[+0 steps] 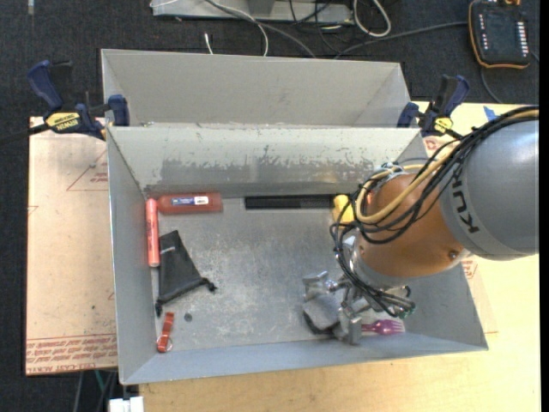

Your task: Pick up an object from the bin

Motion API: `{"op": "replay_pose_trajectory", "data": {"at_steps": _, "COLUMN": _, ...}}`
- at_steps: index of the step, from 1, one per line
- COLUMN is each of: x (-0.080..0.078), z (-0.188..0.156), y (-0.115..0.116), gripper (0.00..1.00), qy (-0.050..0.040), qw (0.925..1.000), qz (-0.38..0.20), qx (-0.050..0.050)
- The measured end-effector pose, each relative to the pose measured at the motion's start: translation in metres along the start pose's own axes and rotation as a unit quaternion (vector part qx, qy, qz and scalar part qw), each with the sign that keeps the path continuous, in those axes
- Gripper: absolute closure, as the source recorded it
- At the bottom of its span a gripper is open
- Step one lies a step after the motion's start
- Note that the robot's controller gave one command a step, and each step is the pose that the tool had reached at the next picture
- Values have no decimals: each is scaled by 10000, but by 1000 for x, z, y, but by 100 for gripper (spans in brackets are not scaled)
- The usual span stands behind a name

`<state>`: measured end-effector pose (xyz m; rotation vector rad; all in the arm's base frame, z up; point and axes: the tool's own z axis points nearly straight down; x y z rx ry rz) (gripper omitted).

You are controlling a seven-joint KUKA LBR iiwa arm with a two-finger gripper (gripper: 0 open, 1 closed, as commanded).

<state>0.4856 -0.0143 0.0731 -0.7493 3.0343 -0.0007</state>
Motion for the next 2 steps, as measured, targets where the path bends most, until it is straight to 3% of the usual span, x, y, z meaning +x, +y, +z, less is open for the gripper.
{"op": "replay_pose_trajectory", "data": {"at_steps": 1, "x": 1, "z": -19, "y": 1, "gripper": 100, "qy": 21, "qw": 10000, "qz": -1, "qx": -17}}
{"op": "replay_pose_trajectory", "data": {"at_steps": 2, "x": 1, "z": -68, "y": 2, "gripper": 100, "qy": 40, "qw": 10000, "qz": 12, "qx": -35}}
